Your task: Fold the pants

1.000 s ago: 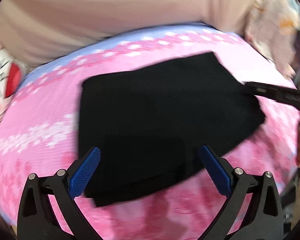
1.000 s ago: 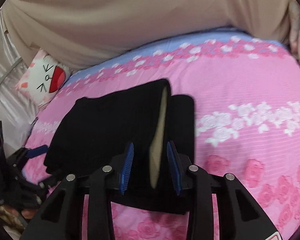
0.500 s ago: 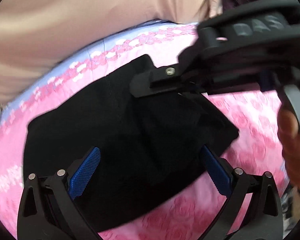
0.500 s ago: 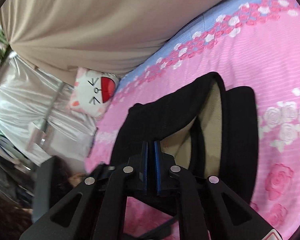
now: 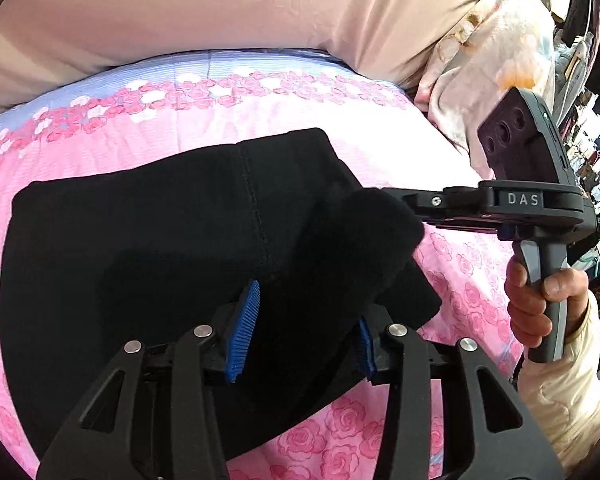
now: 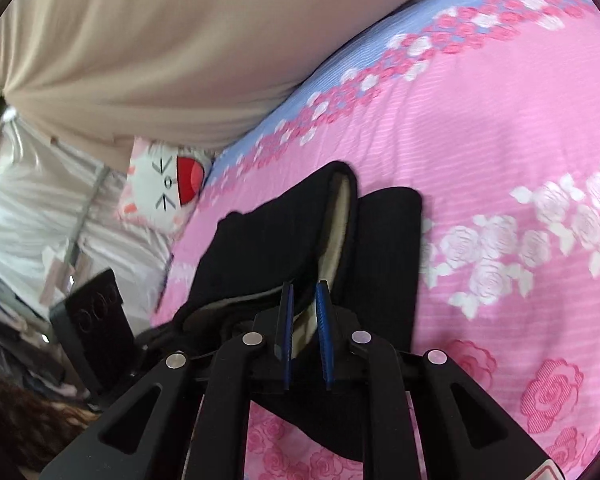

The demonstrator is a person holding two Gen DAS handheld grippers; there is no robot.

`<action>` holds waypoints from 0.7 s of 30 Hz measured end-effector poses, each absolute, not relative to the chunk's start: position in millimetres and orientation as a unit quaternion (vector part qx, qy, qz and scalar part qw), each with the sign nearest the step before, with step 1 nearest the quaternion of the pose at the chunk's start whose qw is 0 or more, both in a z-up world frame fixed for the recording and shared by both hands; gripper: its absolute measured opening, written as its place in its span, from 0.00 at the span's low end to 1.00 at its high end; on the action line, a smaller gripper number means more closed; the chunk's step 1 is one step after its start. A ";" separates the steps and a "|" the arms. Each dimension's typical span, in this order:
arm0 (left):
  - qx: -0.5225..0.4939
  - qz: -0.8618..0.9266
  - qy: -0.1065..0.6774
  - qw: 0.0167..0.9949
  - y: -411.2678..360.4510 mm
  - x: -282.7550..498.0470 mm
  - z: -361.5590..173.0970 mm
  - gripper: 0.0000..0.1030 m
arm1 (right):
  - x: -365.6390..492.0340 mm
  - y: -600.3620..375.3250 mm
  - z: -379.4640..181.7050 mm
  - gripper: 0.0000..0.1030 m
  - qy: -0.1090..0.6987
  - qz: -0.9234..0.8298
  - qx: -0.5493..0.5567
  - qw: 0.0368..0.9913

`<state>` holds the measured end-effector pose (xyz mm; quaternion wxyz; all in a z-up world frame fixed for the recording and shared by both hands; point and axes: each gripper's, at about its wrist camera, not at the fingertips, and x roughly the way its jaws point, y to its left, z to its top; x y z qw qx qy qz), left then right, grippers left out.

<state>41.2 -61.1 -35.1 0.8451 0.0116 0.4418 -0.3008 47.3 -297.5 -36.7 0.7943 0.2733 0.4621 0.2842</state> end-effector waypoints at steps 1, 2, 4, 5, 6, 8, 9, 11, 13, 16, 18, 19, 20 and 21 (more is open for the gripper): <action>0.011 -0.300 0.443 0.845 -61.1 34.8 -34.3 0.44 | 51.1 -289.7 -38.7 0.13 0.473 0.280 0.256 0.795; 0.008 -0.302 0.445 0.843 -59.8 34.2 -34.0 0.44 | 53.3 -284.1 -40.0 0.13 0.480 0.280 0.243 0.795; 0.007 -0.303 0.446 0.842 -56.5 32.4 -33.1 0.46 | 57.1 -274.1 -38.0 0.13 0.486 0.284 0.222 0.796; 0.010 -0.302 0.445 0.843 -55.1 32.5 -33.6 0.47 | 58.6 -273.3 -36.3 0.14 0.487 0.287 0.219 0.795; 0.013 -0.302 0.445 0.843 -53.9 31.4 -34.5 0.49 | 62.3 -272.5 -32.8 0.14 0.488 0.289 0.220 0.794; 0.018 -0.304 0.441 0.844 -52.5 27.7 -35.1 0.50 | 68.3 -268.8 -29.2 0.17 0.494 0.291 0.210 0.792; 0.022 -0.305 0.439 0.845 -53.3 26.4 -35.2 0.52 | 72.3 -265.5 -28.7 0.22 0.503 0.287 0.197 0.791; 0.032 -0.305 0.434 0.847 -54.9 23.7 -35.3 0.53 | 79.1 -257.2 -26.5 0.34 0.512 0.288 0.176 0.790; 0.042 -0.307 0.430 0.848 -56.4 21.0 -35.7 0.54 | 85.6 -251.1 -30.2 0.34 0.525 0.291 0.162 0.783; 0.047 -0.307 0.427 0.849 -54.2 18.1 -35.0 0.56 | 90.0 -249.7 -42.9 0.34 0.543 0.275 0.143 0.781; 0.049 -0.303 0.425 0.852 -49.3 16.5 -32.0 0.63 | 85.1 -250.6 -44.5 0.36 0.541 0.283 0.158 0.776; 0.049 -0.300 0.422 0.854 -46.3 15.9 -30.5 0.68 | 82.8 -248.6 -45.2 0.38 0.540 0.291 0.165 0.772; 0.051 -0.296 0.418 0.857 -42.7 15.3 -29.2 0.70 | 81.2 -245.4 -47.4 0.38 0.540 0.303 0.173 0.766; 0.051 -0.293 0.417 0.859 -40.4 14.8 -28.3 0.71 | 80.0 -239.0 -50.3 0.34 0.537 0.312 0.178 0.763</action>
